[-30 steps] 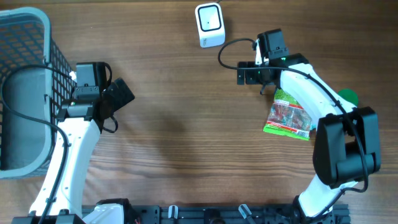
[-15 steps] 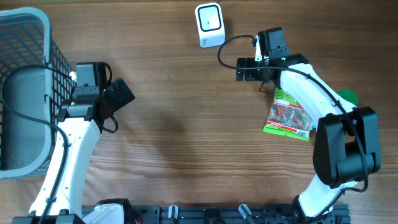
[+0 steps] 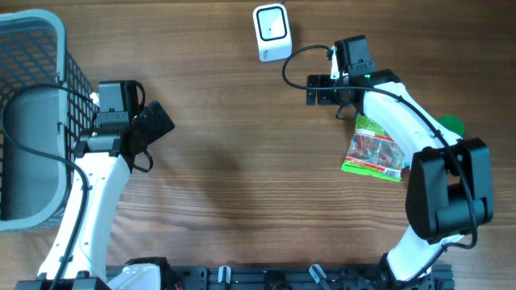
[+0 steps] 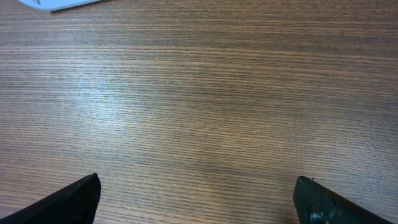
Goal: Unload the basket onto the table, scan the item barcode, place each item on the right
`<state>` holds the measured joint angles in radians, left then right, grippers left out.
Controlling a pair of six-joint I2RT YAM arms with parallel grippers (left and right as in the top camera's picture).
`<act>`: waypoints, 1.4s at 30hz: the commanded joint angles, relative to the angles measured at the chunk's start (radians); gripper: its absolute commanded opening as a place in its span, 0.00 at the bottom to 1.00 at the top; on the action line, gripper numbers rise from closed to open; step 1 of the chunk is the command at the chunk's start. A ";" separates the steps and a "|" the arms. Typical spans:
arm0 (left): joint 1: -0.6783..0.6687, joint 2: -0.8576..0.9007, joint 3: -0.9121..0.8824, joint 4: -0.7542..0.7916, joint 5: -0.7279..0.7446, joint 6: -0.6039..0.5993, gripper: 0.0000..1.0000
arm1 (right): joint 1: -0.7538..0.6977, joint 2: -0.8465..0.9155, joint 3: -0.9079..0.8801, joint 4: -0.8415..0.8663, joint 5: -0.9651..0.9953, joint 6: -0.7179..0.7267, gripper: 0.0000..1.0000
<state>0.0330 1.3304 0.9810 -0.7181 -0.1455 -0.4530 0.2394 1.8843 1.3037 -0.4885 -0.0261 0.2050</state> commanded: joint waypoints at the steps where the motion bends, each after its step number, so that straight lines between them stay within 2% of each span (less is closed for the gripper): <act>1: 0.005 -0.007 0.005 0.002 -0.013 0.005 1.00 | 0.003 -0.066 0.013 0.005 -0.013 0.005 1.00; 7: 0.005 -0.007 0.005 0.002 -0.013 0.004 1.00 | 0.012 -0.266 0.013 0.005 -0.013 0.005 1.00; 18: 0.005 -0.007 0.005 0.002 -0.013 0.005 1.00 | 0.012 -0.778 0.013 0.005 -0.012 0.002 1.00; 21: 0.005 -0.007 0.005 0.002 -0.013 0.004 1.00 | 0.012 -0.901 0.013 0.001 0.160 -0.118 1.00; 24: 0.005 -0.007 0.005 0.002 -0.013 0.004 1.00 | 0.012 -1.014 0.013 -0.004 0.219 -0.131 1.00; 29: 0.005 -0.007 0.005 0.002 -0.013 0.005 1.00 | 0.012 -1.159 0.013 -0.009 0.330 -0.179 1.00; 37: 0.005 -0.007 0.005 0.002 -0.013 0.005 1.00 | 0.011 -1.378 -0.002 -0.166 0.351 -0.191 1.00; 42: 0.005 -0.007 0.005 0.002 -0.013 0.005 1.00 | -0.013 -1.526 -0.116 -0.183 0.304 -0.190 1.00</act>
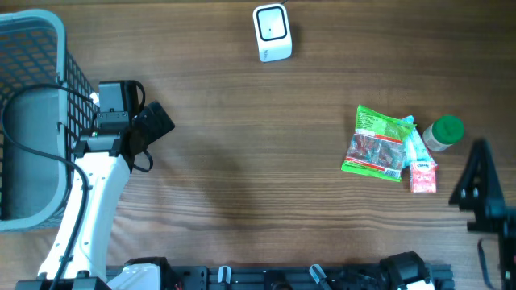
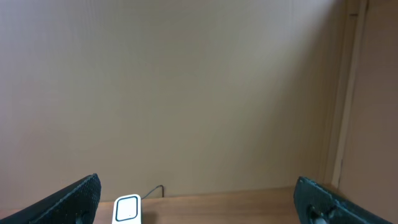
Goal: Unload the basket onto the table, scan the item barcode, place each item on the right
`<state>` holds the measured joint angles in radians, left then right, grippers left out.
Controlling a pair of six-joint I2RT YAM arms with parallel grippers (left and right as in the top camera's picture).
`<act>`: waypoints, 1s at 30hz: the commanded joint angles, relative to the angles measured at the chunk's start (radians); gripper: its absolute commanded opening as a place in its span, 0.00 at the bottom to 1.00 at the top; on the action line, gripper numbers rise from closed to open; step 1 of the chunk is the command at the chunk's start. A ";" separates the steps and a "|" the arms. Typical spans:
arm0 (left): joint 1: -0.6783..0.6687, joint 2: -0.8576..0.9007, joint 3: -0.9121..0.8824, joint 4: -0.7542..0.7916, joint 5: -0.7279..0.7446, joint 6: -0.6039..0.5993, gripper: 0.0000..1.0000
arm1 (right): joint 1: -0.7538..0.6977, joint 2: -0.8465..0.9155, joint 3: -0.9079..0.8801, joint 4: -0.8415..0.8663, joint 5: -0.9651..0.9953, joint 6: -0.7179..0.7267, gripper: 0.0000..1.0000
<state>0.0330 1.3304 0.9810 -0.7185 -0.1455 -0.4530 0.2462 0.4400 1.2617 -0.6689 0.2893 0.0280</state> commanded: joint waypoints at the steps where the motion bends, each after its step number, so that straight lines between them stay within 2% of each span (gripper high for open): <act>1: 0.005 -0.007 0.005 0.003 -0.013 0.005 1.00 | -0.034 -0.106 -0.101 -0.001 -0.019 -0.013 1.00; 7: 0.005 -0.007 0.005 0.003 -0.013 0.005 1.00 | -0.118 -0.228 -0.283 0.078 -0.085 -0.010 1.00; 10: 0.005 -0.007 0.005 0.003 -0.013 0.005 1.00 | -0.143 -0.280 -0.399 0.198 -0.158 -0.009 1.00; 14: 0.005 -0.007 0.005 0.003 -0.013 0.005 1.00 | -0.181 -0.353 -0.587 0.469 -0.258 0.018 1.00; 20: 0.005 -0.007 0.005 0.003 -0.013 0.005 1.00 | -0.211 -0.437 -0.852 0.793 -0.266 0.164 1.00; 25: 0.005 -0.007 0.005 0.003 -0.013 0.004 1.00 | -0.211 -0.436 -1.009 0.898 -0.267 0.272 1.00; 30: 0.005 -0.007 0.005 0.003 -0.013 0.005 1.00 | -0.211 -0.436 -1.149 1.012 -0.288 0.265 1.00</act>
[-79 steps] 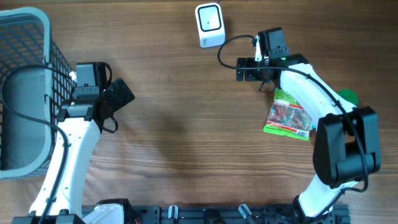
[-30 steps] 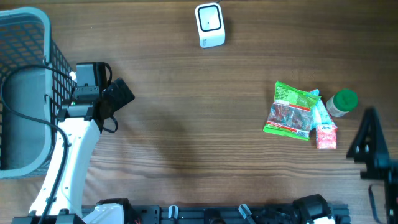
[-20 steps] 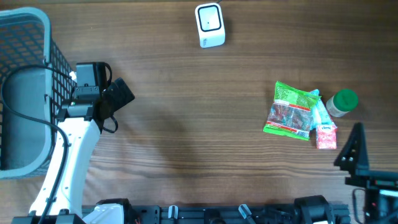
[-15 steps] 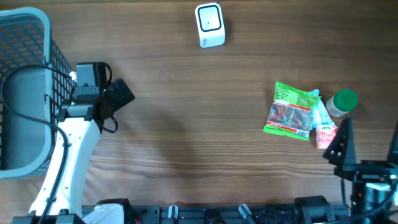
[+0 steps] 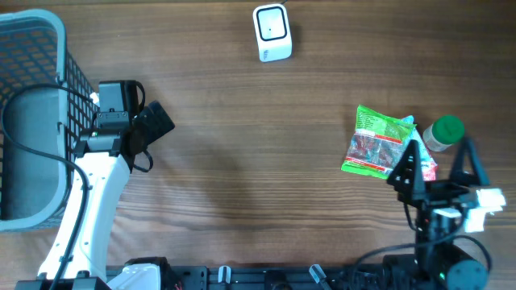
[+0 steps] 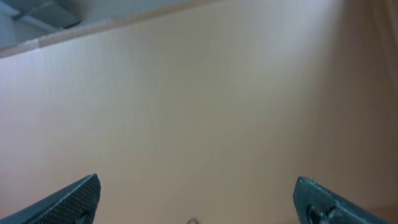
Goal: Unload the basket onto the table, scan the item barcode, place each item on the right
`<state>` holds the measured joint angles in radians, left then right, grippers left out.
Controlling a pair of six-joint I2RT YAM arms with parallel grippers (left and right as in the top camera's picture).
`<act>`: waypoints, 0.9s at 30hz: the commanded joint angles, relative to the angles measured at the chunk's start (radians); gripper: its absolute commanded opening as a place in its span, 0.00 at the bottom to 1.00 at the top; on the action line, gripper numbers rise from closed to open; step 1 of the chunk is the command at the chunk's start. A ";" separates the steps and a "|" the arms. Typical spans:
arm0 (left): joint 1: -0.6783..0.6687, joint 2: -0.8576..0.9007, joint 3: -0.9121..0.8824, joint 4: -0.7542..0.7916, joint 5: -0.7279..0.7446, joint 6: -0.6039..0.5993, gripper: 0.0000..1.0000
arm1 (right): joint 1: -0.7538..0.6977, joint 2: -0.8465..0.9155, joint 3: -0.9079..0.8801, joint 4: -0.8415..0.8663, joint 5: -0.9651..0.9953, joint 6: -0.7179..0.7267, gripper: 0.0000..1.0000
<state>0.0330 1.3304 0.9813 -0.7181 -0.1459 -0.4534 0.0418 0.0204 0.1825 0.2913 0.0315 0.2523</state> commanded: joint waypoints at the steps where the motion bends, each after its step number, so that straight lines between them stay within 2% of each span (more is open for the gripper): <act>1: 0.005 -0.007 0.005 0.002 -0.012 0.005 1.00 | -0.007 -0.016 -0.092 0.066 -0.031 0.037 1.00; 6: 0.005 -0.007 0.005 0.002 -0.013 0.005 1.00 | -0.007 -0.017 -0.178 0.056 -0.031 0.021 1.00; 10: 0.005 -0.007 0.005 0.002 -0.013 0.005 1.00 | -0.007 -0.017 -0.178 -0.011 -0.118 -0.136 1.00; 18: 0.005 -0.007 0.005 0.002 -0.013 0.005 1.00 | -0.006 -0.017 -0.178 -0.289 -0.138 -0.277 1.00; 27: 0.005 -0.007 0.005 0.002 -0.013 0.005 1.00 | -0.007 -0.017 -0.178 -0.285 -0.138 -0.303 1.00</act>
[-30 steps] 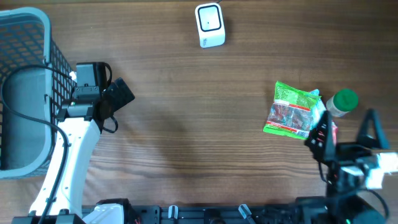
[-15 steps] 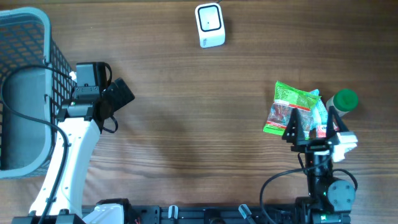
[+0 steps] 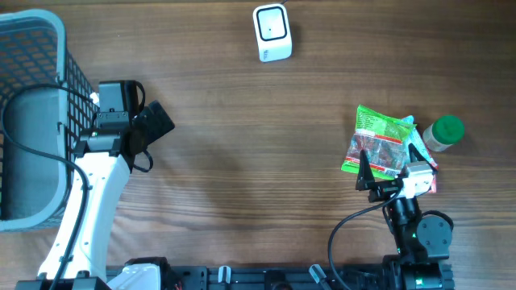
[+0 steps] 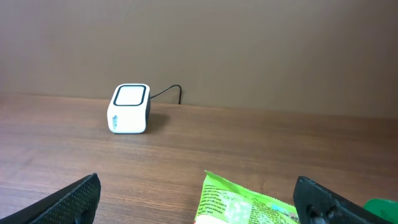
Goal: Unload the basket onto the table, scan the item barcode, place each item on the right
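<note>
The green snack bag [image 3: 377, 141] lies flat at the table's right; its near end [image 4: 249, 202] shows low in the right wrist view. The white barcode scanner [image 3: 272, 32] sits at the far edge of the table, window up, and shows again as the scanner [image 4: 129, 109] with its cable. My right gripper [image 3: 387, 167] is at the bag's near end, open, fingers wide apart. In its own view the right gripper [image 4: 199, 208] frames the bag without touching it. My left gripper [image 3: 153, 121] rests by the basket; its jaws cannot be made out.
A grey mesh basket [image 3: 32, 48] fills the far left. A green-capped bottle [image 3: 445, 131] and a small red-and-pink packet [image 3: 425, 176] lie right of the bag. The right arm's base [image 3: 419, 234] is folded at the front right.
My right gripper was a little further right and pointed up at the wall. It is now at the bag's near end, looking level across the table at the scanner. It is still open.
My right arm was stretched out beside the scanner, gripper open over bare wood. Then it was drawn back to the table's right edge. Then it stood by the items, tilted upward. Now it sits behind the bag. The left arm has not moved.
</note>
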`<state>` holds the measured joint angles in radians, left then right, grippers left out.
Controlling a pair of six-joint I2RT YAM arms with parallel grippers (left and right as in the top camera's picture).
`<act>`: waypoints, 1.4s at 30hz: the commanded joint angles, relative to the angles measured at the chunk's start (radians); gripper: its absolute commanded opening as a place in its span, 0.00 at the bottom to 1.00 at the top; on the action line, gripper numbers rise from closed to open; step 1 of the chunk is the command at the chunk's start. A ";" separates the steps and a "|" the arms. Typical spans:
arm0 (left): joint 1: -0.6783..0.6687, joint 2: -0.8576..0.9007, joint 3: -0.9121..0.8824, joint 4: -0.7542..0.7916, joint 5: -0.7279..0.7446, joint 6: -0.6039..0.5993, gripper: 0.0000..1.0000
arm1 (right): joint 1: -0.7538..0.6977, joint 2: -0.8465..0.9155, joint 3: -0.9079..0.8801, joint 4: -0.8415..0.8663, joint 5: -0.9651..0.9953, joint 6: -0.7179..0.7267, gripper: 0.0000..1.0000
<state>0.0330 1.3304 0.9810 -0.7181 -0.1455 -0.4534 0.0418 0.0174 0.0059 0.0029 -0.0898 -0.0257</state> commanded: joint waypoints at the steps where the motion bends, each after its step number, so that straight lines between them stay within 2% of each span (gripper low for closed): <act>1: 0.005 -0.007 0.005 0.002 -0.013 0.005 1.00 | -0.007 -0.014 -0.001 0.003 -0.016 -0.024 0.99; 36: 0.005 -0.007 0.005 0.002 -0.013 0.005 1.00 | -0.007 -0.013 -0.001 0.003 -0.016 -0.024 1.00; 42: 0.005 -0.082 0.005 0.002 -0.013 0.005 1.00 | -0.007 -0.013 -0.001 0.003 -0.016 -0.024 1.00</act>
<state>0.0330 1.3212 0.9810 -0.7181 -0.1455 -0.4534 0.0418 0.0174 0.0059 0.0029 -0.0898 -0.0322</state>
